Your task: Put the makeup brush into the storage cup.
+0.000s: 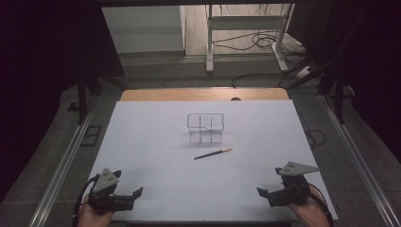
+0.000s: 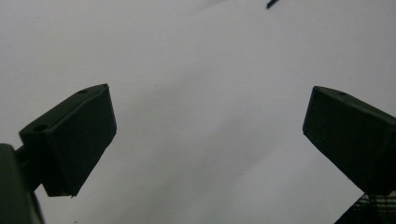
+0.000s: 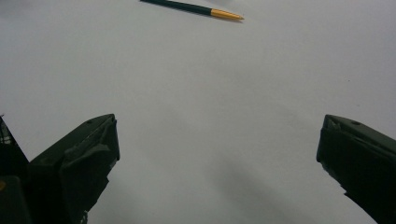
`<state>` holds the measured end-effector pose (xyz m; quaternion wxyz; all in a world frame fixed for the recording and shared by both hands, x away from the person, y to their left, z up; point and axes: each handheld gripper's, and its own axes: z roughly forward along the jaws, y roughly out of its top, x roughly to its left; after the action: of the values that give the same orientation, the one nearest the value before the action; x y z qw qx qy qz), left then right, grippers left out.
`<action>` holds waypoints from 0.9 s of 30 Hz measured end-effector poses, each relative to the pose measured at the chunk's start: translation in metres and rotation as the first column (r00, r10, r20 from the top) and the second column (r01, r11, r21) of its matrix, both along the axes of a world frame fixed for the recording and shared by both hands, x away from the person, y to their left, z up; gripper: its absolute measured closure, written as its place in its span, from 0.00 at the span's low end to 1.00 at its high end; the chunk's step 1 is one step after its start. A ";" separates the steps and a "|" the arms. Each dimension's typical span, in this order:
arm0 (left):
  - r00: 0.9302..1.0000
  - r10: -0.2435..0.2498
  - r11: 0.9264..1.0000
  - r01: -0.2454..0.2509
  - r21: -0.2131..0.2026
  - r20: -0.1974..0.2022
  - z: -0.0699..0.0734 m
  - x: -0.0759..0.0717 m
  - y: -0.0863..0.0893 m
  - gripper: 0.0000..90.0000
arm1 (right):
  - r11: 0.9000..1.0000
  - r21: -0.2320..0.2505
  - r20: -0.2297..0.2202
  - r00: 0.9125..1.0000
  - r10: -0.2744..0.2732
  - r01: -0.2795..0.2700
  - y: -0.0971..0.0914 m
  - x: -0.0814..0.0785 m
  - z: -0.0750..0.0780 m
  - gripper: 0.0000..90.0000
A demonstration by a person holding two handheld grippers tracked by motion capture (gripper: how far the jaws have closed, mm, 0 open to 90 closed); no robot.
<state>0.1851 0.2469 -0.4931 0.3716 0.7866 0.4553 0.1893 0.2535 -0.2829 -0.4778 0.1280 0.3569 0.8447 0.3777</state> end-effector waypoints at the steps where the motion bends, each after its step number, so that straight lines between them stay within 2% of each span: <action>1: 1.000 -0.007 1.000 0.007 0.000 -0.002 -0.001 0.000 -0.001 0.04 | 1.000 -0.001 -0.002 1.000 -0.001 0.001 0.000 0.000 0.000 0.00; 8: 1.000 -0.008 1.000 0.008 -0.002 -0.001 -0.001 0.000 0.000 0.04 | 0.999 -0.038 -0.010 1.000 -0.001 0.000 0.006 0.001 0.002 0.00; 14: 1.000 0.000 1.000 0.000 -0.002 0.006 -0.001 0.000 0.001 0.04 | 0.999 -0.044 -0.008 1.000 -0.010 0.010 0.010 0.004 0.006 0.00; 16: 1.000 -0.001 1.000 0.001 -0.003 0.005 -0.001 0.000 0.001 0.04 | 0.999 -0.039 -0.018 1.000 0.000 -0.001 0.011 0.005 0.007 0.00; 21: 1.000 -0.013 1.000 0.013 0.015 0.006 -0.001 0.000 -0.002 0.05 | 0.998 -0.063 -0.039 0.999 0.028 -0.031 0.018 0.009 0.009 0.00; 27: 1.000 -0.010 1.000 0.010 0.009 0.003 -0.002 0.000 -0.001 0.05 | 0.996 -0.066 -0.051 0.997 0.050 -0.053 0.024 0.014 0.014 0.00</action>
<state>0.1853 0.2458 -0.4946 0.3695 0.7903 0.4501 0.1907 0.2678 -0.2590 -0.4641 0.1095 0.3397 0.8687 0.3434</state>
